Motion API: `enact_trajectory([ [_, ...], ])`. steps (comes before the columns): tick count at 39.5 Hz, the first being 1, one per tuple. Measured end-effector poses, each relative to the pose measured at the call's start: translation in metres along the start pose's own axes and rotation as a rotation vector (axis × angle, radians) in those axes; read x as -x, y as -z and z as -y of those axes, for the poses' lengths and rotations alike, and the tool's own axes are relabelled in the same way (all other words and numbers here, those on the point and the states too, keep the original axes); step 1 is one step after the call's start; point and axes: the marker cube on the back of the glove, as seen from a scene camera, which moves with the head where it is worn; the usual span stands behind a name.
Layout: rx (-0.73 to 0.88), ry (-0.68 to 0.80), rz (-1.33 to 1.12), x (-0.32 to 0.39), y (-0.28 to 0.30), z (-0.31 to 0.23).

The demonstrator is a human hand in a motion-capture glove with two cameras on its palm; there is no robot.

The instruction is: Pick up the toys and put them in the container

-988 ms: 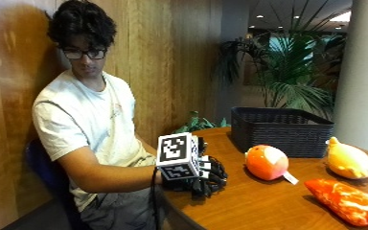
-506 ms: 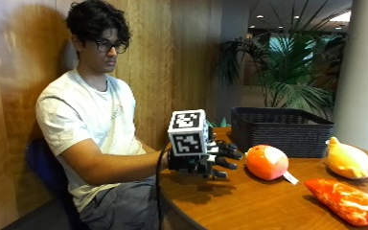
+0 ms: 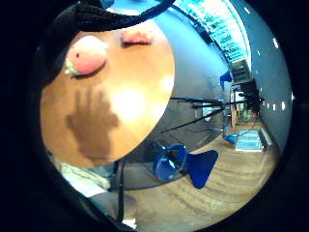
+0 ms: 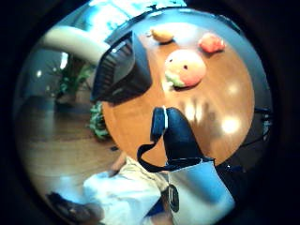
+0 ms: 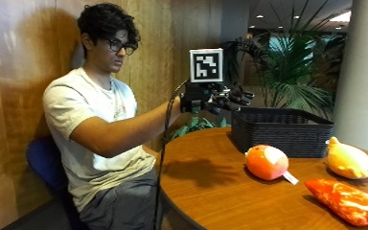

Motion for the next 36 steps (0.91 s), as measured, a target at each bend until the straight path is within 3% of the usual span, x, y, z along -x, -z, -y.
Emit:
enact_trajectory([
  [4, 0.029, -0.070, 0.039, 0.009, -0.001, 0.006],
  [9, 0.076, 0.072, -0.010, 0.011, -0.008, 0.006],
  [18, 0.076, 0.037, -0.015, 0.014, -0.015, 0.025],
  [25, 0.080, -0.054, -0.028, 0.013, -0.033, 0.062],
  [36, 0.218, -0.028, -0.032, 0.034, -0.091, 0.109],
])
